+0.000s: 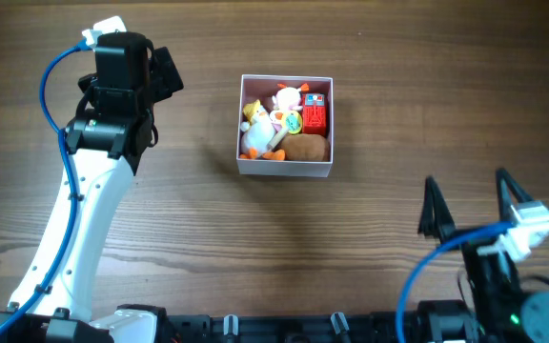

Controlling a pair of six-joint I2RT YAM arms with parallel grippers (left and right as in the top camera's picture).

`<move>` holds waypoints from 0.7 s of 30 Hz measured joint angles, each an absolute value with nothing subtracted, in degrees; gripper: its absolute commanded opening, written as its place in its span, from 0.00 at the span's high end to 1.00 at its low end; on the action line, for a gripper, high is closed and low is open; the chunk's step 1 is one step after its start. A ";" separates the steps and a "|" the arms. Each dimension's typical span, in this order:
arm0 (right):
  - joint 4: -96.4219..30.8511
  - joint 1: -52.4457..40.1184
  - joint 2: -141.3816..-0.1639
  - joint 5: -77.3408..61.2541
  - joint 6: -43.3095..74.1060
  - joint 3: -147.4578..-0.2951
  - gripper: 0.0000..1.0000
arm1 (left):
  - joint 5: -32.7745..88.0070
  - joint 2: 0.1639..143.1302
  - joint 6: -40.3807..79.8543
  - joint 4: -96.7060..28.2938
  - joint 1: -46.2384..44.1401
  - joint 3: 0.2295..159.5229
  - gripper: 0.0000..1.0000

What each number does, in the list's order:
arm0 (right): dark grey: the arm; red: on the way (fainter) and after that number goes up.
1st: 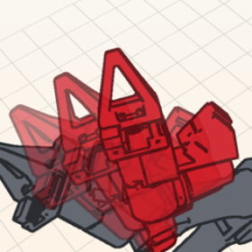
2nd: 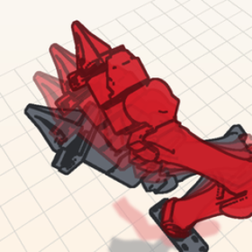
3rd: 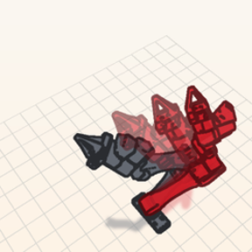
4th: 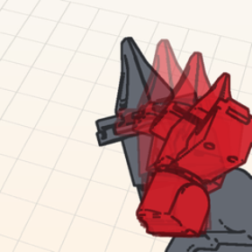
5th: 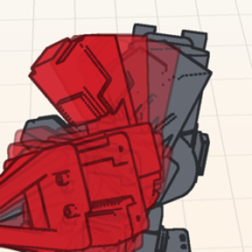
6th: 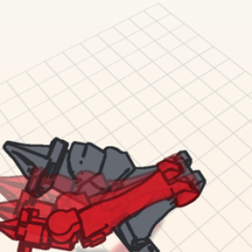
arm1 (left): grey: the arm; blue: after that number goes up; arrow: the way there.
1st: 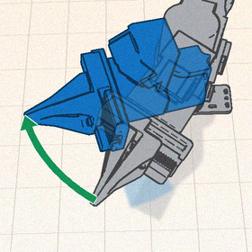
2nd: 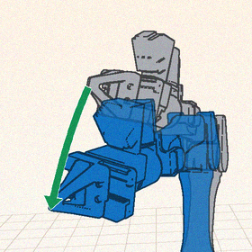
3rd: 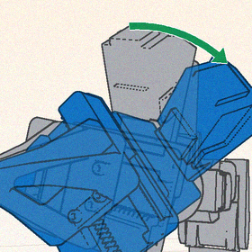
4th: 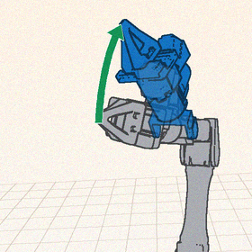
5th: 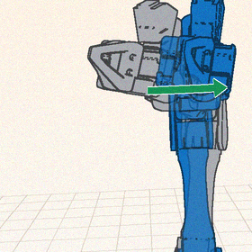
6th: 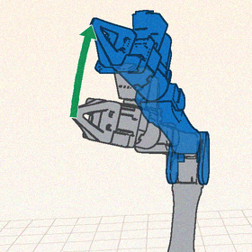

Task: Pack container

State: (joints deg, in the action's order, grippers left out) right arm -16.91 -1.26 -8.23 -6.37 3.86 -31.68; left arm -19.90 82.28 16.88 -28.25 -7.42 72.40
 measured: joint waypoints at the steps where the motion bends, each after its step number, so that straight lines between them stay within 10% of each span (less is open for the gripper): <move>1: -13.93 -0.89 -8.19 -6.44 3.86 -29.28 0.01 | -19.90 82.28 16.88 -28.32 -7.42 72.40 0.00; 21: 0.49 0.97 -1.15 -5.06 3.88 -3.64 0.00 | -19.90 82.28 16.88 -28.27 -7.42 72.40 0.00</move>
